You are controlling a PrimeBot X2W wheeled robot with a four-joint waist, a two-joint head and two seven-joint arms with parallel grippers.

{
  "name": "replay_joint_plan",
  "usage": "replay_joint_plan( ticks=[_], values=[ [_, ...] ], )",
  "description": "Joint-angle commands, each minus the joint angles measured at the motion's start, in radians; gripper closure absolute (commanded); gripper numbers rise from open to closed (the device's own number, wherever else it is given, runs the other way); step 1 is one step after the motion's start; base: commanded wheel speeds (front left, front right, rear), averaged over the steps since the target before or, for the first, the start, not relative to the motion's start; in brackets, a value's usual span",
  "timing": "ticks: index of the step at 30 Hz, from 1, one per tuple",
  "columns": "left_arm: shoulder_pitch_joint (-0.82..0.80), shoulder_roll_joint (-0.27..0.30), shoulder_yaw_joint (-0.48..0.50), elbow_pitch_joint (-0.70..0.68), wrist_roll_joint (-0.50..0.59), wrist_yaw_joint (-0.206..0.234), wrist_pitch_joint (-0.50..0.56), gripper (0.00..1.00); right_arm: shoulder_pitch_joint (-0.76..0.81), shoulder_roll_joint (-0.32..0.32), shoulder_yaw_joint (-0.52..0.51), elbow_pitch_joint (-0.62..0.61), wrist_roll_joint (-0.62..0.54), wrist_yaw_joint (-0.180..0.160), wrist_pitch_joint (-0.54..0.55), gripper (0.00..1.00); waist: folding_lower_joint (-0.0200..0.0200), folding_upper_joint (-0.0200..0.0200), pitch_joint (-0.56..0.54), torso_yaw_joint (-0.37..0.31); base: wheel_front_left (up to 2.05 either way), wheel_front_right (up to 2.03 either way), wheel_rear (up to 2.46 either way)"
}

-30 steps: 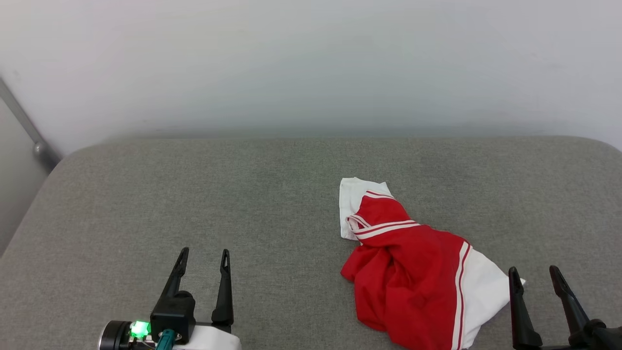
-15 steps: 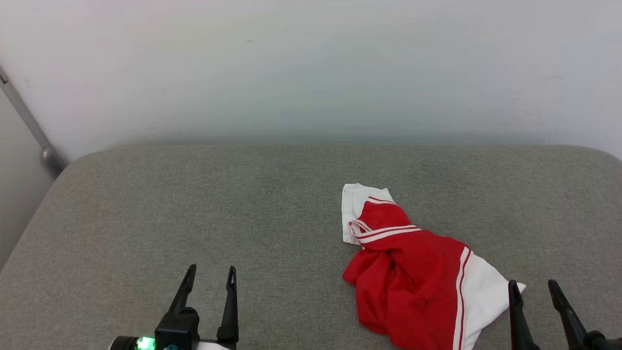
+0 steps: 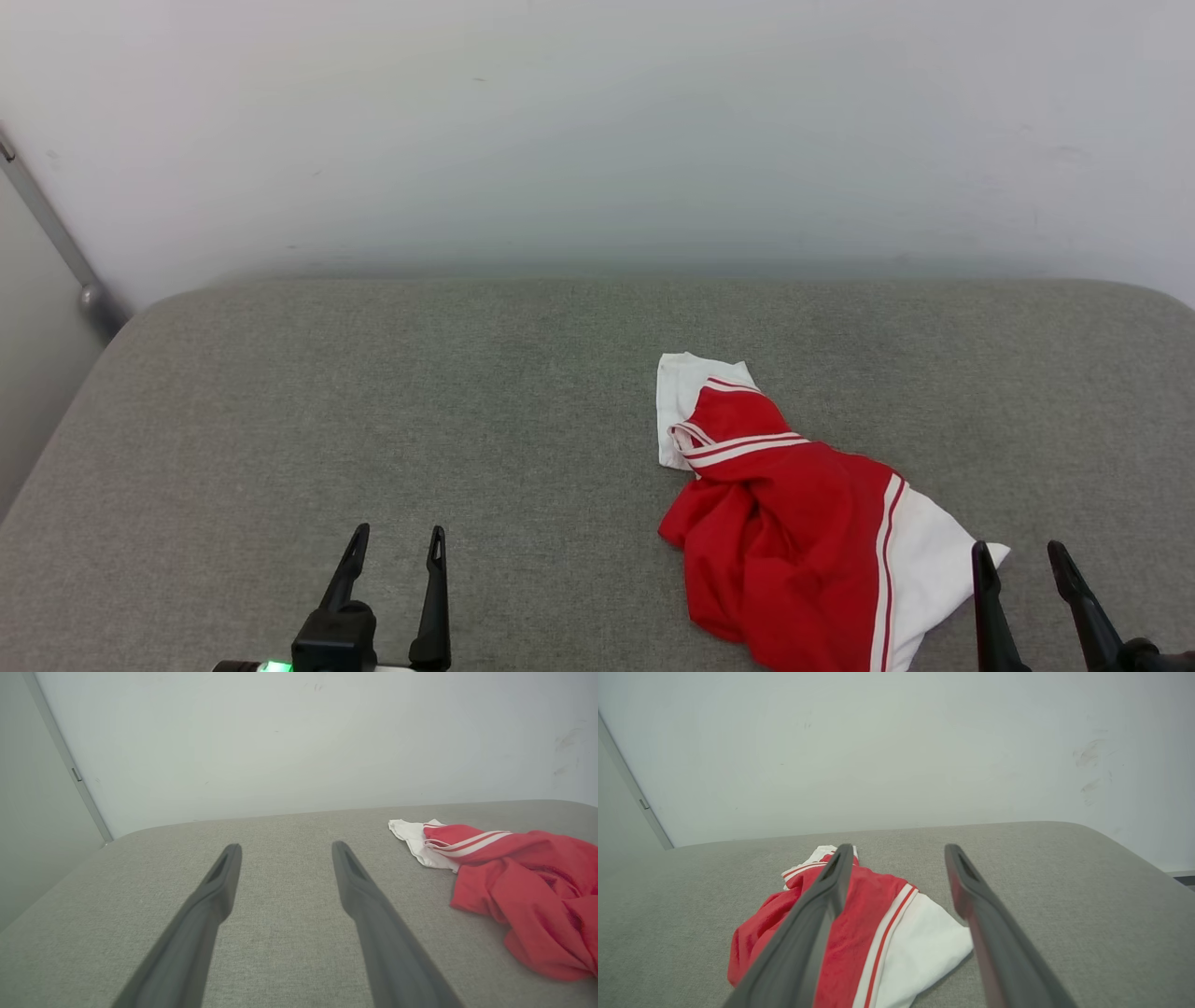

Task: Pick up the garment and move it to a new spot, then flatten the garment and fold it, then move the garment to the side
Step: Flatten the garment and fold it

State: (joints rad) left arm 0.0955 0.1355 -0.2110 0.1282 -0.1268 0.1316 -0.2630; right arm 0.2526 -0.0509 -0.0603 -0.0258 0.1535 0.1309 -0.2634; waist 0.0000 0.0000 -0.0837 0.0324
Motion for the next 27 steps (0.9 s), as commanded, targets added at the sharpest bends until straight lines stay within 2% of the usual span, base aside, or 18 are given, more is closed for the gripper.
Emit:
replay_joint_plan(
  ticks=[1,7,13,17,22,23,24,27],
  values=[
    [0.009,-0.005,0.007,0.001,0.004,-0.003,-0.003,0.0,0.013,0.001,0.0,-0.002,0.006,0.0,-0.002,0.0,0.0,0.0,0.0,0.0,0.0,0.0,0.0],
    [0.001,-0.013,0.028,0.02,0.02,-0.023,-0.003,0.0,0.006,0.001,0.003,0.001,0.004,0.0,-0.002,0.0,0.0,0.0,0.001,-0.007,0.0,0.0,0.0],
    [-0.101,0.003,0.032,0.092,0.044,-0.063,-0.003,0.0,-0.019,0.001,0.007,-0.002,-0.001,0.0,-0.002,0.0,0.0,0.0,0.009,-0.028,0.0,0.0,0.0],
    [-0.252,0.02,0.019,0.202,0.056,-0.105,-0.001,0.0,-0.032,0.001,-0.001,-0.007,-0.003,0.0,-0.002,0.0,0.0,0.0,0.024,-0.042,0.0,0.0,0.0],
    [-0.494,0.042,0.002,0.351,0.053,-0.173,0.05,0.0,-0.054,0.001,0.001,-0.012,-0.009,0.0,-0.002,0.0,0.0,0.0,0.054,-0.073,0.0,0.0,0.0],
    [-0.538,0.046,-0.002,0.379,0.052,-0.188,0.068,0.0,-0.056,0.001,0.001,-0.012,-0.009,0.0,-0.002,0.0,0.0,0.0,0.061,-0.081,0.0,0.0,0.0],
    [-0.665,0.059,-0.035,0.456,0.053,-0.225,0.139,0.0,-0.072,0.001,-0.003,-0.014,-0.003,0.0,-0.002,0.0,0.0,0.0,0.083,-0.105,0.0,0.0,0.0],
    [-0.785,0.068,-0.084,0.521,0.059,-0.247,0.219,0.0,-0.076,0.001,0.0,-0.016,0.004,0.0,-0.002,0.0,0.0,0.0,0.11,-0.128,0.0,0.0,0.0]
  ],
)
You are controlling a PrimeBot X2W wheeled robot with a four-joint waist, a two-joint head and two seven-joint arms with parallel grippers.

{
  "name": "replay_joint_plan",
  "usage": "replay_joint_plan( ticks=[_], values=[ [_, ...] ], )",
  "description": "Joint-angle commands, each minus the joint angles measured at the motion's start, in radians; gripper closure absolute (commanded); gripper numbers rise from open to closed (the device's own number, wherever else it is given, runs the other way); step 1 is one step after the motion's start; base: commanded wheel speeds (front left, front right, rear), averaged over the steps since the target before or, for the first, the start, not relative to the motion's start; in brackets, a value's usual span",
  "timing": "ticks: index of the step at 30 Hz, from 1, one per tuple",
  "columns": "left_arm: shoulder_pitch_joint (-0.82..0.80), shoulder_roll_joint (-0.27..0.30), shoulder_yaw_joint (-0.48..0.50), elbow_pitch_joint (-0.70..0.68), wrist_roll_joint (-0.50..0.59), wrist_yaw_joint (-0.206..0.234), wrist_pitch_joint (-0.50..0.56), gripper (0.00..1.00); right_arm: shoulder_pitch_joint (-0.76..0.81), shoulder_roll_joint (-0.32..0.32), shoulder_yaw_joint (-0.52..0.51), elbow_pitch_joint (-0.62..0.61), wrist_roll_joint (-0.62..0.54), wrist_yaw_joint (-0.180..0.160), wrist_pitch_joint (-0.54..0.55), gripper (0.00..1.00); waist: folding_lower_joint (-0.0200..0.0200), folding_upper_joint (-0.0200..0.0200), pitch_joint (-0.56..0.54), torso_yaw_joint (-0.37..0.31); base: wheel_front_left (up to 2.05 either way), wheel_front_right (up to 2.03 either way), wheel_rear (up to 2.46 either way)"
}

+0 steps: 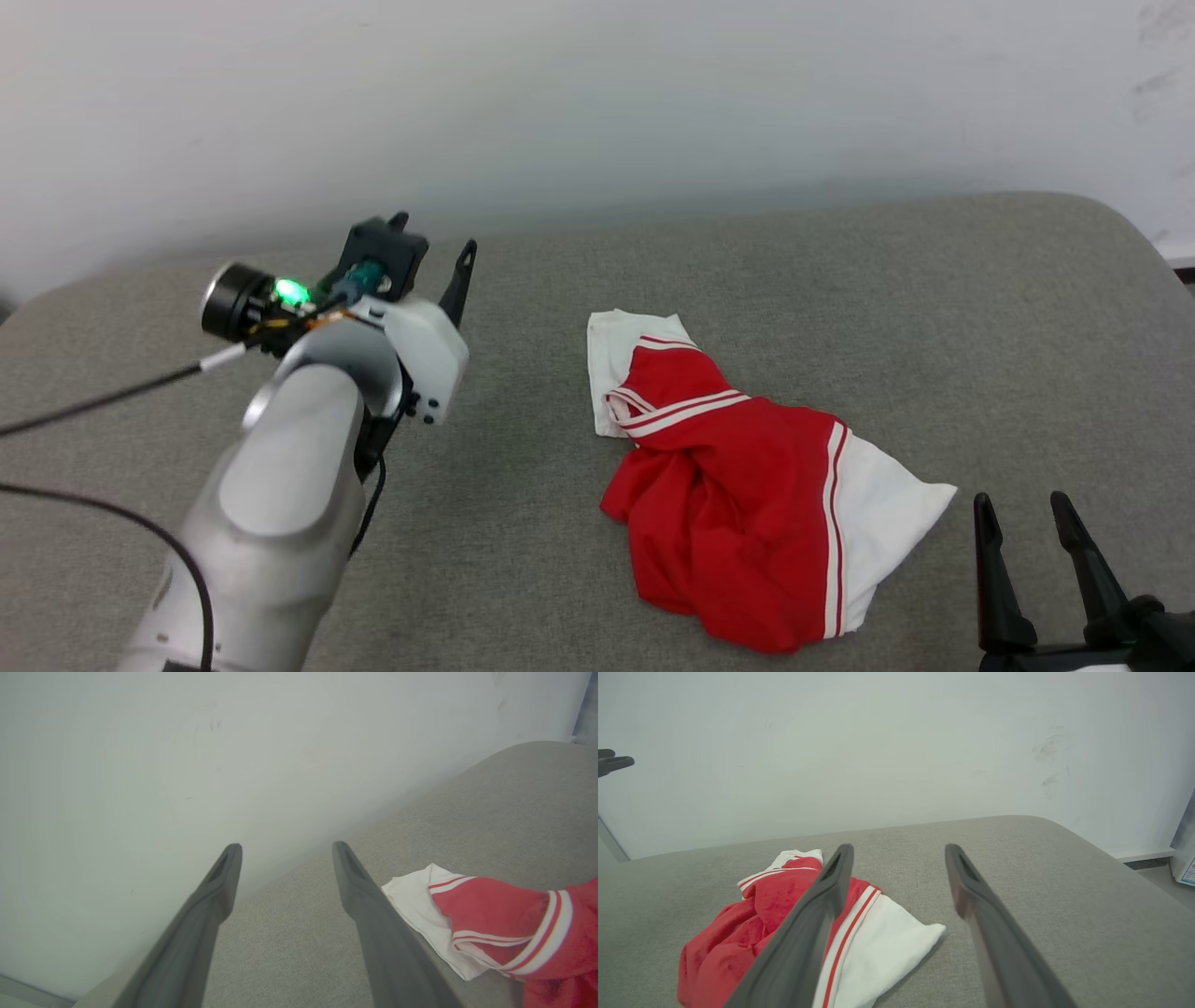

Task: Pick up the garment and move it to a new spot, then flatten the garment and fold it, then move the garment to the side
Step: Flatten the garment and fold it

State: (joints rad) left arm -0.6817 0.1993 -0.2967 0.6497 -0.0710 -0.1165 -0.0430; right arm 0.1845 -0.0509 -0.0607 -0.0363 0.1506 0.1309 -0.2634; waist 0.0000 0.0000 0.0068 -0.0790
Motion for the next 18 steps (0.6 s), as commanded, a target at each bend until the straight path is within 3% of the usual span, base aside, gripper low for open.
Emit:
replay_joint_plan(
  ticks=[1,5,9,18],
  values=[
    [-0.05,0.01,-0.016,0.022,0.001,-0.005,0.025,0.0,-0.015,0.001,0.003,-0.008,0.008,0.0,-0.002,0.0,0.0,0.0,0.033,-0.027,0.0,0.0,0.0],
    [-0.192,-0.001,-0.15,0.1,-0.053,-0.011,0.133,0.0,-0.038,0.001,0.003,-0.009,0.015,0.0,-0.002,0.0,0.0,0.0,0.083,-0.06,0.0,0.0,0.0],
    [-0.326,0.013,-0.341,0.146,-0.238,-0.011,0.301,0.0,-0.069,0.001,0.01,-0.011,0.022,0.0,-0.002,0.0,0.0,0.0,0.127,-0.093,0.0,0.0,0.0],
    [-0.555,0.135,-0.735,0.054,-0.617,-0.012,0.714,0.0,-0.139,0.001,0.034,-0.021,0.054,0.0,-0.002,0.0,0.0,0.0,0.248,-0.175,0.0,0.0,0.0]
  ],
)
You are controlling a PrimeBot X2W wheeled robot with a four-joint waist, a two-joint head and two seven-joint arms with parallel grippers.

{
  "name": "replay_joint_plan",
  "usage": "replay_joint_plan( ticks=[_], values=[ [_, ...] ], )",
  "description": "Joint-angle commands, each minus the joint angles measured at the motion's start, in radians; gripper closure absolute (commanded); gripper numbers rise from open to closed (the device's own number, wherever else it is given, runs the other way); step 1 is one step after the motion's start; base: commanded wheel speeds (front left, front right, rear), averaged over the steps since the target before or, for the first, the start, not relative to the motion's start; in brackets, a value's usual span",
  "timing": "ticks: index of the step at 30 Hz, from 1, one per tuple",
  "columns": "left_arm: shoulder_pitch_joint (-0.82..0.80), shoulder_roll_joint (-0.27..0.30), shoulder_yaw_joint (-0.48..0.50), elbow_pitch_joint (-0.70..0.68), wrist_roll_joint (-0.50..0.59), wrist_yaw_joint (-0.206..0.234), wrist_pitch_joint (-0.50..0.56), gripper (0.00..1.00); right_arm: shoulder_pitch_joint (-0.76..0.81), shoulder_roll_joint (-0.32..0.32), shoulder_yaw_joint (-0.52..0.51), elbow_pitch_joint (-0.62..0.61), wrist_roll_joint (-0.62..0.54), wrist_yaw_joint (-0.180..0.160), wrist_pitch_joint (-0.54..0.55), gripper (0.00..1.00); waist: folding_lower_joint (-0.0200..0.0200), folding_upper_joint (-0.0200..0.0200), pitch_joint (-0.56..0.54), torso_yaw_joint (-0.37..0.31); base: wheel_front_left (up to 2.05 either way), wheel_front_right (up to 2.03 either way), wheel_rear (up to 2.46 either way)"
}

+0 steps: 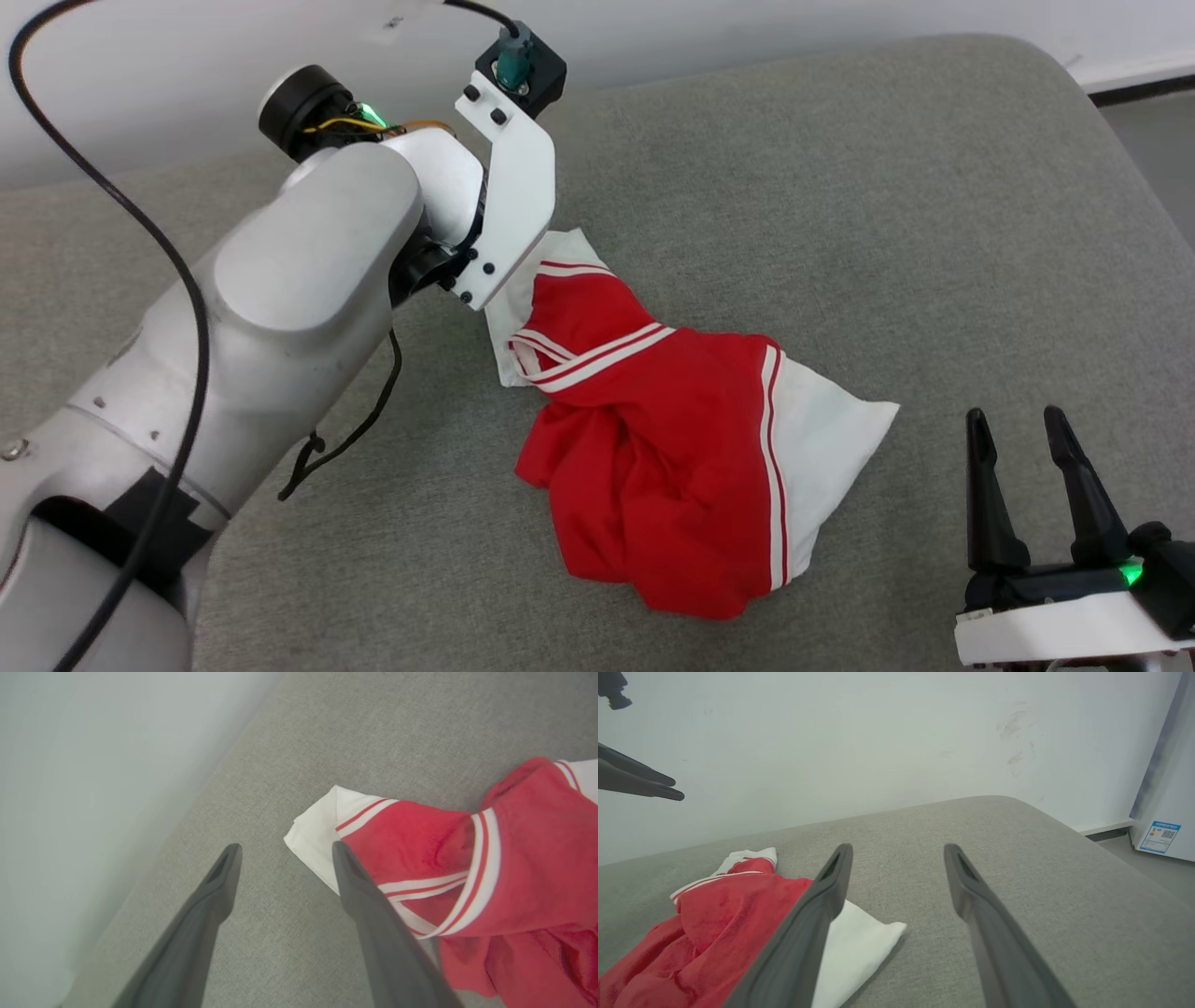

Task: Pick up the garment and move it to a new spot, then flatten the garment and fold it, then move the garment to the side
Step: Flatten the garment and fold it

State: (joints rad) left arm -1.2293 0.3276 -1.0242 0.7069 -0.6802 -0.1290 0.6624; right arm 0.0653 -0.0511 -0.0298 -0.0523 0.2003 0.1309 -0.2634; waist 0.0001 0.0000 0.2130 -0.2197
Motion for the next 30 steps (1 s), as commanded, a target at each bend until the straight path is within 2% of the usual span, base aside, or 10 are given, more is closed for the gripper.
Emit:
replay_joint_plan(
  ticks=[1,5,8,15,20,21,22,26,30],
  values=[
    [-0.032,0.022,-0.042,-0.014,-0.035,0.001,0.043,0.0,-0.026,0.002,0.005,-0.006,0.007,0.0,-0.002,0.0,-0.0001,0.0,0.058,-0.041,0.0,0.0,0.0],
    [-0.099,0.059,-0.165,-0.042,-0.125,0.001,0.153,0.0,-0.057,0.002,0.008,-0.011,0.025,0.0,-0.002,0.0,-0.0001,0.0,0.118,-0.065,0.0,0.0,0.0],
    [-0.131,0.081,-0.216,-0.046,-0.174,0.001,0.208,0.0,-0.08,0.002,0.01,-0.011,0.035,0.0,-0.002,0.0,-0.0001,0.0,0.158,-0.081,0.0,0.0,0.0],
    [-0.118,0.118,-0.255,-0.084,-0.22,0.001,0.339,0.0,-0.115,0.002,0.015,-0.016,0.047,0.0,-0.002,0.0,-0.0001,0.0,0.223,-0.102,0.0,0.0,0.0],
    [-0.066,0.138,-0.264,-0.15,-0.188,0.0,0.413,0.0,-0.129,0.002,0.015,-0.016,0.055,0.0,-0.002,0.0,-0.0001,0.0,0.253,-0.105,0.0,0.0,0.0],
    [-0.057,0.147,-0.265,-0.162,-0.183,0.0,0.421,0.61,-0.132,0.002,0.017,-0.015,0.055,0.0,-0.002,0.0,-0.0001,0.0,0.256,-0.106,0.0,0.0,0.0],
    [-0.051,0.154,-0.267,-0.174,-0.177,0.0,0.432,1.0,-0.133,0.002,0.018,-0.014,0.056,0.0,-0.002,0.0,-0.0001,0.0,0.259,-0.106,0.0,0.0,0.0],
    [-0.057,0.186,-0.266,-0.193,-0.165,0.001,0.423,1.0,-0.132,0.002,0.015,-0.007,0.054,0.0,-0.002,0.0,-0.0001,0.0,0.256,-0.099,0.0,0.0,0.0],
    [-0.06,0.187,-0.263,-0.215,-0.168,0.001,0.382,1.0,-0.124,0.002,0.011,0.0,0.047,0.0,-0.002,0.0,-0.0001,0.0,0.228,-0.082,0.0,0.0,0.0]
  ],
)
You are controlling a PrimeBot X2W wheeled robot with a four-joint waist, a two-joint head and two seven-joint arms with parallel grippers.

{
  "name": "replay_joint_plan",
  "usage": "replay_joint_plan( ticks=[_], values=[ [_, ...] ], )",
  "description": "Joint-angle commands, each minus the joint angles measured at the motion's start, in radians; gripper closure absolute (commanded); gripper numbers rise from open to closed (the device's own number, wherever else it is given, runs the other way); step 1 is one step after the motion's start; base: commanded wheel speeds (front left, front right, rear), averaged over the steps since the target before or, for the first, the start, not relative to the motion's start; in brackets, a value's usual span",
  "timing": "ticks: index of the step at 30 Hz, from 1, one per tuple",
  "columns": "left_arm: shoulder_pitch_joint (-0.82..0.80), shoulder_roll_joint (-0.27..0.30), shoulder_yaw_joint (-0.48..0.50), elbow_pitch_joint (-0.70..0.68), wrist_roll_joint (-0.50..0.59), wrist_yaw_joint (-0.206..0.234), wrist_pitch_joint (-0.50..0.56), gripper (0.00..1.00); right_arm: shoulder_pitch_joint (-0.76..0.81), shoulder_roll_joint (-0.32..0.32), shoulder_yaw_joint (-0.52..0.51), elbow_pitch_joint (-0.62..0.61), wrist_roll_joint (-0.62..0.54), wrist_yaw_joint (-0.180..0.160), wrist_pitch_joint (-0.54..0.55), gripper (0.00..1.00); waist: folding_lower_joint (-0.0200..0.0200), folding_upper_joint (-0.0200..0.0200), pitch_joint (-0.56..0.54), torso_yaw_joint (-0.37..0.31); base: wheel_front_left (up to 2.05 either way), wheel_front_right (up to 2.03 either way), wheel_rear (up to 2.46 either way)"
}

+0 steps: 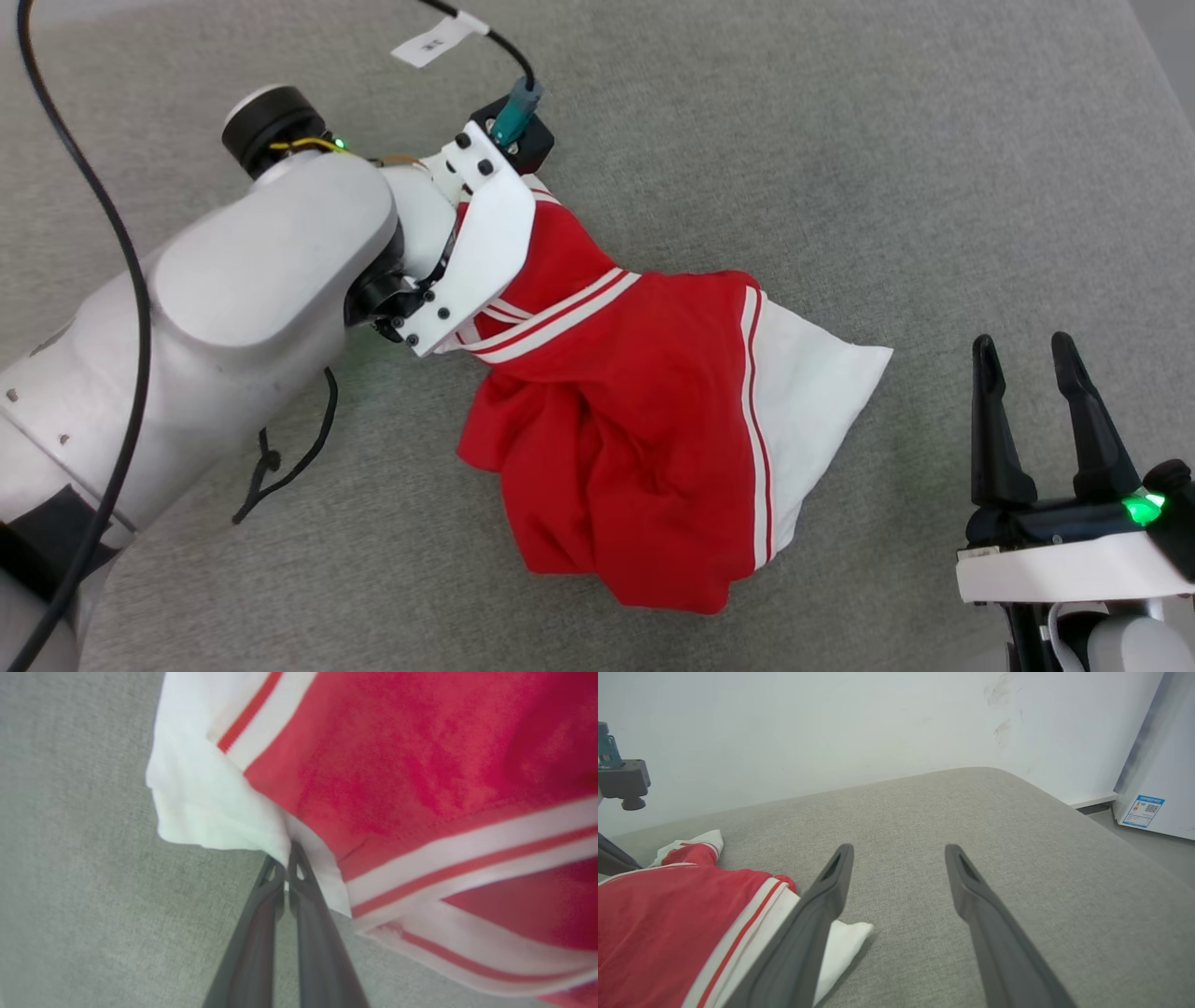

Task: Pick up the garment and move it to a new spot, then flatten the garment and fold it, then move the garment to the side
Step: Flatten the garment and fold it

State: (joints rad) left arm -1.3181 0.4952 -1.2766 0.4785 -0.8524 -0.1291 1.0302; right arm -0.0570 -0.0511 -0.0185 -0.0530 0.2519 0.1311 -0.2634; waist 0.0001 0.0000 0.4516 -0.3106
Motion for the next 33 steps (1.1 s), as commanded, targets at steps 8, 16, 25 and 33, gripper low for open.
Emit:
replay_joint_plan(
  ticks=[8,16,25,33],
  values=[
    [0.079,0.031,-0.005,-0.039,-0.041,0.001,-0.186,1.0,0.076,0.001,-0.019,0.012,-0.051,-0.001,-0.002,0.0,-0.0001,0.0,-0.179,0.111,0.0,0.0,0.0],
    [0.215,0.161,-0.005,-0.083,-0.092,0.001,-0.296,1.0,0.138,0.001,-0.015,0.007,-0.09,-0.001,-0.002,0.0,-0.0001,0.0,-0.294,0.209,0.0,0.0,0.0],
    [0.425,0.289,-0.005,-0.037,-0.173,0.001,-0.344,1.0,0.186,0.001,0.005,0.01,-0.098,-0.001,-0.002,0.0,-0.0001,0.0,-0.341,0.241,0.0,0.0,0.0],
    [0.575,0.291,0.0,0.036,-0.231,0.019,-0.408,1.0,0.198,0.001,0.022,0.013,-0.112,-0.001,-0.002,0.0,-0.0001,0.0,-0.349,0.225,0.0,0.0,0.0]
  ],
)
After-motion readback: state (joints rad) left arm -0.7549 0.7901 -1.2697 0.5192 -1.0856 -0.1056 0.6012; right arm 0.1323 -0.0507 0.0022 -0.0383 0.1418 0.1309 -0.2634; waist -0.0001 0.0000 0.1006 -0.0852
